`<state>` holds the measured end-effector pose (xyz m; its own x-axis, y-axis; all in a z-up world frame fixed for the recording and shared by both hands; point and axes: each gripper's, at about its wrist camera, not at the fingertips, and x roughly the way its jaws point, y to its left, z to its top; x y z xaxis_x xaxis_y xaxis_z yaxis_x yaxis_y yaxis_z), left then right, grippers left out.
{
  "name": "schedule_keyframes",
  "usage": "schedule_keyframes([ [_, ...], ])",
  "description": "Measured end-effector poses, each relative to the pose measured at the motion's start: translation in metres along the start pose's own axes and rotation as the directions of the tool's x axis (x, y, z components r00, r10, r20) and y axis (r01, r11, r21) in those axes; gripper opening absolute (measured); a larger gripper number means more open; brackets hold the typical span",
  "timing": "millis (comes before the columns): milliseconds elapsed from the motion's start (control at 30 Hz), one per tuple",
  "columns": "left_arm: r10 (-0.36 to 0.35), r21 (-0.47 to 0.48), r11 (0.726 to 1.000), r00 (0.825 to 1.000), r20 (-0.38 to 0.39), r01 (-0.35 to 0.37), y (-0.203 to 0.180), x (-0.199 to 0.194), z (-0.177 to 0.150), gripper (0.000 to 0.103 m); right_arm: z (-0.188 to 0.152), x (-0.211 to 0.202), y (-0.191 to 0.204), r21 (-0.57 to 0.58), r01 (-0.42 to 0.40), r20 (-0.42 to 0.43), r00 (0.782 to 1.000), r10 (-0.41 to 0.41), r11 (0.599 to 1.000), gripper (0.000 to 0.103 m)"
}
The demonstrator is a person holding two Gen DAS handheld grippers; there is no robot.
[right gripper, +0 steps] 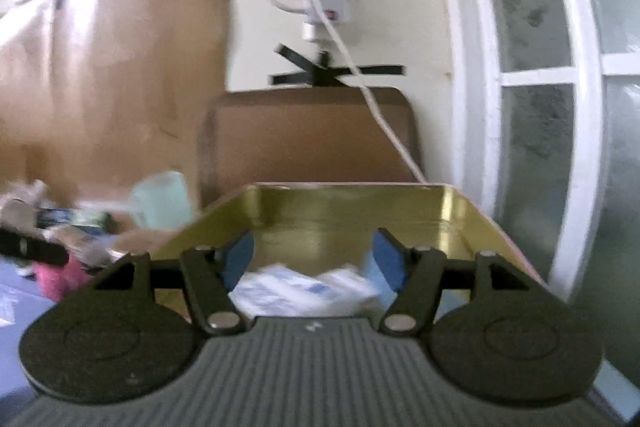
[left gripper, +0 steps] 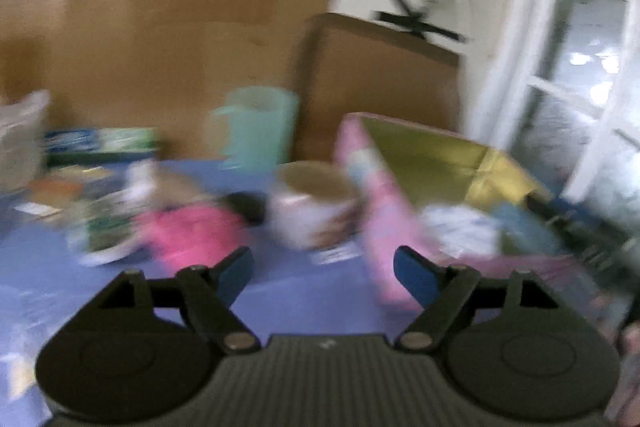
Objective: Organize soft objects
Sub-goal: 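Move the right tool to the pink fuzzy ball and grasp it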
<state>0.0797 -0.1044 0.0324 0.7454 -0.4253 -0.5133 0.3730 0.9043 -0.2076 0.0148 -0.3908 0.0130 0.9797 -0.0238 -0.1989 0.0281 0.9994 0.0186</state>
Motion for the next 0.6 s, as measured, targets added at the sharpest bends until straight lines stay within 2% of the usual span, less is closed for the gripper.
schedule_keyframes([
  [100, 0.114, -0.042, 0.993, 0.994, -0.006, -0.114, 0.047, -0.016, -0.018, 0.082, 0.006, 0.003, 0.030, 0.000, -0.111, 0.002, 0.994, 0.111, 0.994, 0.068],
  [200, 0.251, -0.062, 0.966, 0.968, -0.002, -0.251, 0.085, -0.027, -0.033, 0.082, 0.005, 0.005, 0.067, -0.029, -0.228, -0.030, 0.973, 0.227, 0.973, 0.068],
  [233, 0.274, -0.082, 0.958, 0.962, -0.003, -0.274, 0.096, -0.030, -0.036, 0.082, 0.003, 0.009, 0.082, -0.034, -0.274, -0.055, 0.961, 0.272, 0.961, 0.068],
  [367, 0.283, -0.191, 0.941, 0.959, -0.010, -0.280, 0.128, -0.035, -0.048, 0.081, -0.009, 0.032, 0.134, -0.037, -0.400, -0.179, 0.904, 0.388, 0.916, 0.069],
  [400, 0.263, -0.220, 0.940, 0.965, -0.010, -0.259, 0.134, -0.036, -0.048, 0.081, -0.011, 0.040, 0.145, -0.039, -0.417, -0.204, 0.893, 0.401, 0.908, 0.074],
  [433, 0.253, -0.241, 0.940, 0.967, 0.015, -0.242, 0.137, -0.040, -0.048, 0.082, -0.013, 0.047, 0.154, -0.037, -0.423, -0.223, 0.887, 0.405, 0.905, 0.081],
  [500, 0.245, -0.262, 0.937, 0.969, 0.027, -0.230, 0.142, -0.045, -0.049, 0.083, -0.015, 0.069, 0.169, -0.018, -0.419, -0.266, 0.877, 0.399, 0.908, 0.085],
  [600, 0.220, -0.289, 0.937, 0.974, 0.045, -0.198, 0.148, -0.047, -0.048, 0.083, -0.022, 0.096, 0.188, 0.001, -0.399, -0.330, 0.866, 0.377, 0.917, 0.085],
])
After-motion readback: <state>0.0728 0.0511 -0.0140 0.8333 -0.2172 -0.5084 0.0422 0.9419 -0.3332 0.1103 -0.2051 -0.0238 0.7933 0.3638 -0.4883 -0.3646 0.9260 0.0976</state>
